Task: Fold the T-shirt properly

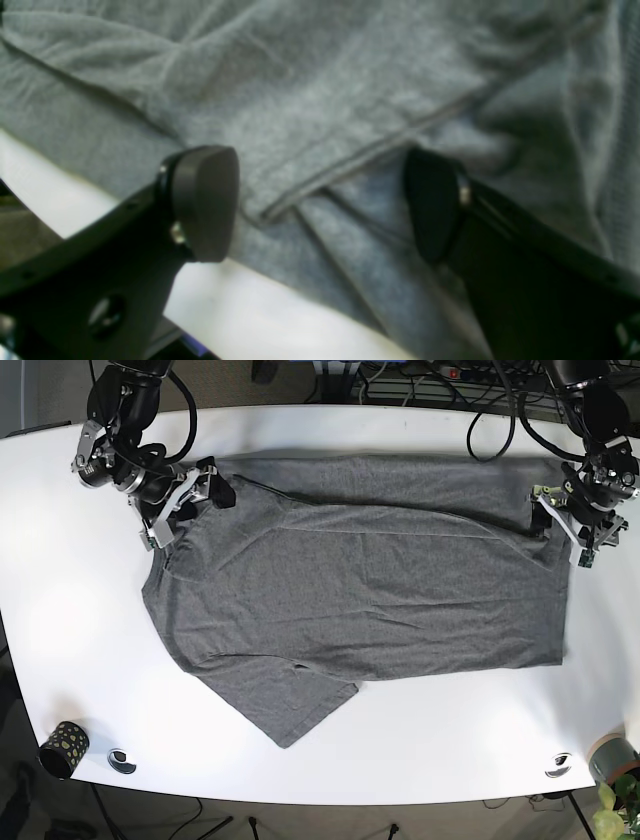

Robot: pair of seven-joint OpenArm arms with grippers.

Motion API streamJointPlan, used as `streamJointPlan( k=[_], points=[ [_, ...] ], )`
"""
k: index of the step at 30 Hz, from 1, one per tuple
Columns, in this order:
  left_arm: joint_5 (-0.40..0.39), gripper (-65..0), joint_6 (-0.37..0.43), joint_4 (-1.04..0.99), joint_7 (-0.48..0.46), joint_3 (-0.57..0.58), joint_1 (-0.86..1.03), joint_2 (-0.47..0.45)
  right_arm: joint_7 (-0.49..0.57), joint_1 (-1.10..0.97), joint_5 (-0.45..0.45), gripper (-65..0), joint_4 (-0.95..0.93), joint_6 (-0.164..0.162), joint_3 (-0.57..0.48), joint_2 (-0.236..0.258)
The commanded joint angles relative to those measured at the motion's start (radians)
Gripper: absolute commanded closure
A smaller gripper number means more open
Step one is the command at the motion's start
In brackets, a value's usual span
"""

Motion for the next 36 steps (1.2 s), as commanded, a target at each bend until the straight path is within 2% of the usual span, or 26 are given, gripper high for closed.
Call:
streamJointPlan(
  k=[1,9,11,22,25,36],
  points=[
    [-0.006,-48.5,0.000,0.017,-0.017,0.024,-0.005,0.006,-0.009,-0.001,0.006,-50.3,0.012,0.001,0.002,0.003],
    [-0.004,-48.5,0.000,0.019,-0.051,0.091,0.026,0.007,-0.009,-0.002,0.006,-49.8,0.017,0.001,-0.046,-0.024],
    [-0.004,-48.5,0.000,0.019,-0.068,0.099,0.044,0.007,-0.009,-0.004,0.006,-47.2,0.038,0.001,-0.046,-0.024],
    [-0.001,-48.5,0.001,-0.016,-0.082,0.093,0.050,0.000,-0.004,0.013,0.006,-8.9,0.047,0.001,-0.046,-0.026],
    [-0.003,-48.5,0.001,-0.030,-0.082,0.093,0.050,-0.017,-0.004,0.029,0.004,-1.4,0.047,0.001,-0.046,-0.021],
    [-0.003,-48.5,0.001,-0.030,-0.082,0.091,0.050,-0.020,-0.006,0.059,-0.003,-0.8,0.132,0.001,-0.038,-0.018]
  ],
)
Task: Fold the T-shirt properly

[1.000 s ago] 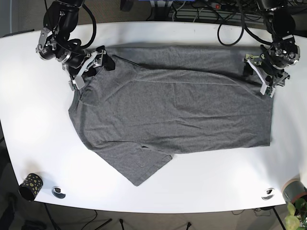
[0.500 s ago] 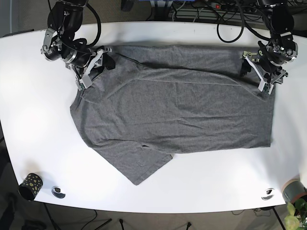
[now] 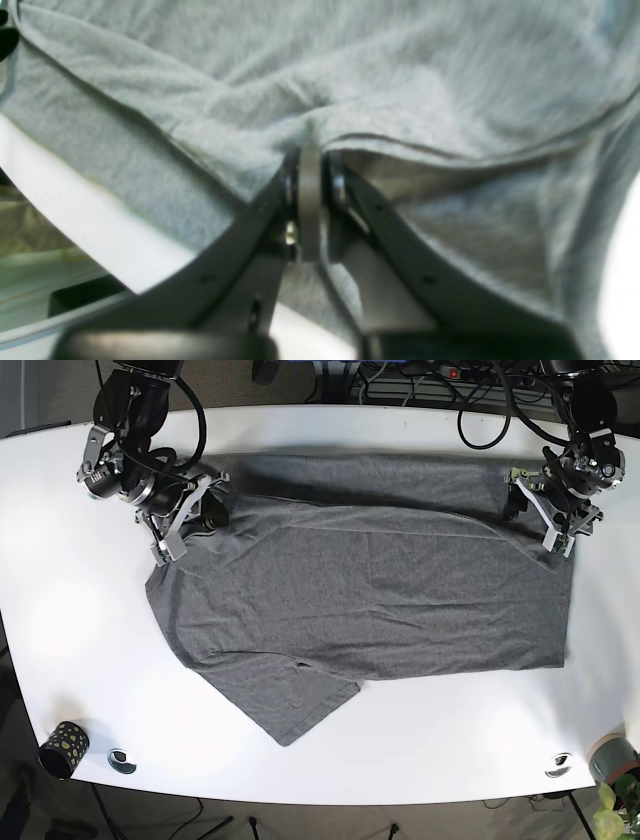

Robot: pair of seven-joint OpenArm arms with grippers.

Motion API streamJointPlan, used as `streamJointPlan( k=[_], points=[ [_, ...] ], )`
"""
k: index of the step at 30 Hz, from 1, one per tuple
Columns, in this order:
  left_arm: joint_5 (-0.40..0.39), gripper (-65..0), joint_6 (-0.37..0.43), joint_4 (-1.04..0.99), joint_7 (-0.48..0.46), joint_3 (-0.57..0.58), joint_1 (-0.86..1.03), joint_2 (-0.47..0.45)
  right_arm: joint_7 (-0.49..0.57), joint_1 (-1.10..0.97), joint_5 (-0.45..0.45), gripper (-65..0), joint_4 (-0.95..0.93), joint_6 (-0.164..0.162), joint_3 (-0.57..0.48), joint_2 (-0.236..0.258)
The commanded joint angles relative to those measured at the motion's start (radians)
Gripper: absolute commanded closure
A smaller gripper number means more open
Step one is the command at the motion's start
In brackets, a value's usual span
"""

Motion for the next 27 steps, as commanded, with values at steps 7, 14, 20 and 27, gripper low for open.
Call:
streamJointPlan(
  k=[7,14,20,27],
  points=[
    [0.011,-48.5,0.001,0.006,0.003,-0.006,-0.002,-0.018,0.014,0.096,0.012,-0.8,-0.062,0.002,0.004,0.035],
    [0.013,-48.5,0.001,-0.034,0.003,-0.006,-0.002,-0.022,0.014,0.184,0.012,-0.8,-0.142,0.002,0.001,0.058],
    [0.011,-48.5,0.001,-0.058,-0.035,-0.006,0.001,-0.042,0.014,0.251,0.012,-0.8,-0.198,0.002,-0.002,0.074],
    [0.011,-48.5,0.001,-0.060,-0.037,-0.007,0.001,-0.045,0.014,0.303,0.012,-23.6,-0.252,0.002,0.003,0.090]
  ],
)
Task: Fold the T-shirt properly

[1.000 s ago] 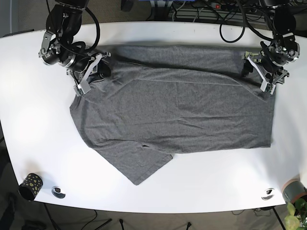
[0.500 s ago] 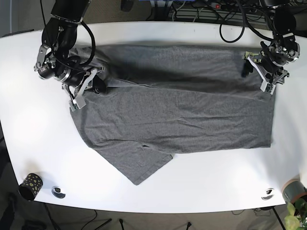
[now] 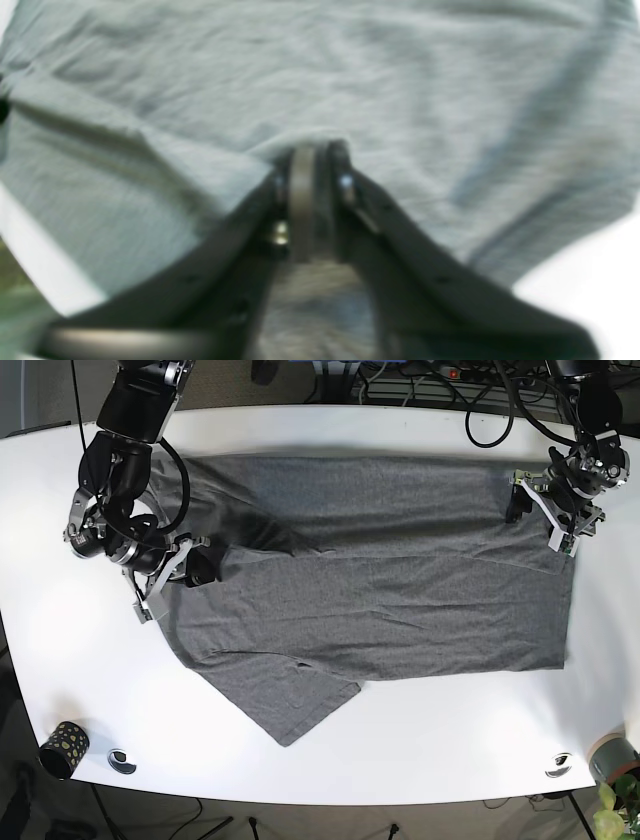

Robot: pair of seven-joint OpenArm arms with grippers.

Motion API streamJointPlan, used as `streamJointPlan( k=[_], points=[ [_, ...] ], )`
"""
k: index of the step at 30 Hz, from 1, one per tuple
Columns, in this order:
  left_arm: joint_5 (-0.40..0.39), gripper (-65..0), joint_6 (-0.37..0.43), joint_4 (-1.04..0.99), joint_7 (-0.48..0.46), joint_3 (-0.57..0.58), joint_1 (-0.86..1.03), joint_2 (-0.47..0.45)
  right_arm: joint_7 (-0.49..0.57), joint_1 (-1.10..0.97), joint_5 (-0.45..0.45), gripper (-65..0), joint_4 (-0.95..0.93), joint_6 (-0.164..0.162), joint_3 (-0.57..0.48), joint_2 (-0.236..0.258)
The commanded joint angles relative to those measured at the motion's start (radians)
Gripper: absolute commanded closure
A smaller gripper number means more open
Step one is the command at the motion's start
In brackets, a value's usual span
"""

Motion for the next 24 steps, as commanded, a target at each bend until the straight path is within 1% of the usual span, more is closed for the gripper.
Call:
streamJointPlan(
  k=[1,3,4,5,6,7,9,10,12,14,17,20,24],
  points=[
    [0.035,-48.5,0.010,0.005,0.028,-0.005,0.004,-0.016,0.015,0.023,0.022,-31.5,0.021,0.006,0.002,0.016],
    [0.034,-48.5,0.010,0.010,0.028,-0.005,0.004,-0.016,0.015,0.023,0.030,-41.7,0.021,0.006,0.004,0.033],
    [0.032,-48.5,0.010,0.021,0.028,-0.005,0.004,-0.016,0.015,0.020,0.031,-48.7,0.021,0.006,0.004,0.047],
    [0.032,-48.5,0.009,0.033,0.028,-0.007,0.004,-0.016,0.015,0.018,0.031,-52.3,0.022,0.006,0.004,0.056],
    [0.031,-48.5,0.009,0.044,0.028,-0.007,0.004,-0.014,0.015,0.017,0.031,-54.1,0.022,0.006,0.004,0.064],
    [0.031,-48.5,0.009,0.061,0.028,-0.009,0.004,-0.011,0.015,0.013,0.031,-54.7,0.022,0.006,0.005,0.073],
    [0.020,-48.5,0.007,0.093,0.028,-0.016,0.005,-0.008,0.015,-0.011,0.031,-52.8,0.028,0.006,0.005,0.101],
    [0.002,-48.6,0.006,0.105,0.028,-0.021,0.005,-0.008,0.016,-0.023,0.031,-51.4,0.044,0.006,0.005,0.111],
    [-0.064,-48.6,-0.014,0.120,0.030,-0.042,0.011,-0.010,0.018,-0.056,0.022,-48.2,0.102,0.006,0.007,0.128],
    [-0.141,-48.7,-0.049,0.128,0.031,-0.090,0.028,-0.013,0.018,-0.106,0.021,-45.8,0.171,0.006,0.014,0.145],
    [-0.201,-49.0,-0.069,0.128,0.033,-0.148,0.045,-0.013,0.018,-0.181,0.021,-45.5,0.249,0.006,0.071,0.154],
    [-0.216,-49.0,-0.071,0.120,0.033,-0.173,0.066,-0.016,0.018,-0.250,0.021,-45.8,0.288,0.006,0.123,0.156],
    [-0.216,-49.0,-0.072,0.120,0.027,-0.180,0.109,-0.028,0.018,-0.335,0.021,-49.3,0.311,0.006,0.179,0.154]
  ],
)
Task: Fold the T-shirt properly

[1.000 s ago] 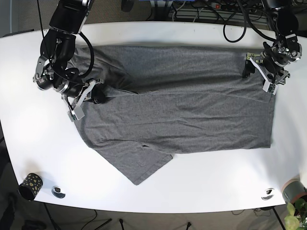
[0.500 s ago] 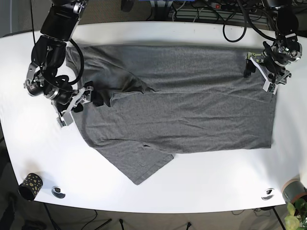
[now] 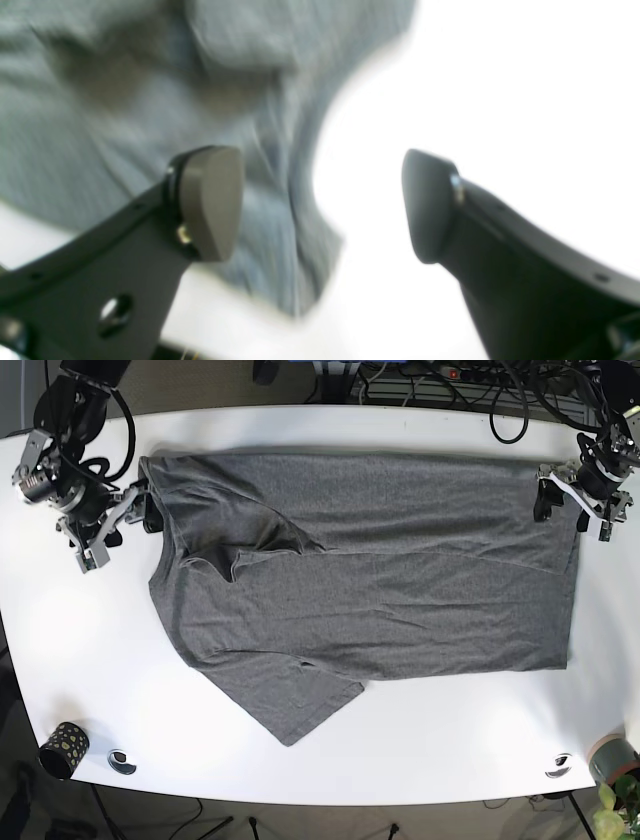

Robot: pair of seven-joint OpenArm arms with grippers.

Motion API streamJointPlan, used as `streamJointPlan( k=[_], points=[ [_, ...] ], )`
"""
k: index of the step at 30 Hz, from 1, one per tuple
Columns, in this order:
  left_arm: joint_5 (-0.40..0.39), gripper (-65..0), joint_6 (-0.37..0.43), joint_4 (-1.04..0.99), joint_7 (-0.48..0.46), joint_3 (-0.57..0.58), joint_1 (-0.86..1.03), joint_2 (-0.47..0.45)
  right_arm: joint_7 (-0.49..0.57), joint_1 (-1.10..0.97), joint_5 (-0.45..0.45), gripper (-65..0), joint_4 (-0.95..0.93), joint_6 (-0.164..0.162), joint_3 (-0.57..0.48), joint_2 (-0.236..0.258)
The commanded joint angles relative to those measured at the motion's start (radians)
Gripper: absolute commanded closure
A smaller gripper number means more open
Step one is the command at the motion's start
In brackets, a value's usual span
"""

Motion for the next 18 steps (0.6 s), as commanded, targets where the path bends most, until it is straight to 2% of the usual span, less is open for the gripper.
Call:
streamJointPlan(
  k=[1,5,8,10,14,18],
  points=[
    [-0.021,-49.0,-0.007,0.017,-0.023,-0.005,0.019,-0.036,0.017,-0.026,0.018,-50.4,0.030,0.006,0.029,0.013],
    [-0.021,-49.0,-0.007,0.015,-0.023,-0.013,0.040,-0.048,0.037,-0.082,0.003,-53.9,0.026,0.006,0.051,0.012],
    [-0.021,-49.2,-0.005,0.015,-0.023,-0.030,0.052,-0.048,0.086,-0.115,-0.051,-54.2,0.027,0.006,0.046,0.010],
    [-0.017,-49.2,-0.002,0.000,-0.023,-0.031,0.052,-0.048,0.100,-0.118,-0.098,-54.2,0.021,0.006,0.046,-0.016],
    [0.051,-49.0,-0.007,-0.058,-0.023,-0.030,0.049,-0.048,0.103,-0.116,-0.166,-54.2,0.003,0.006,0.046,-0.044],
    [0.088,-48.7,-0.008,-0.078,-0.023,-0.027,0.048,-0.044,0.105,-0.116,-0.154,-53.6,-0.049,0.006,0.044,-0.045]
  ],
)
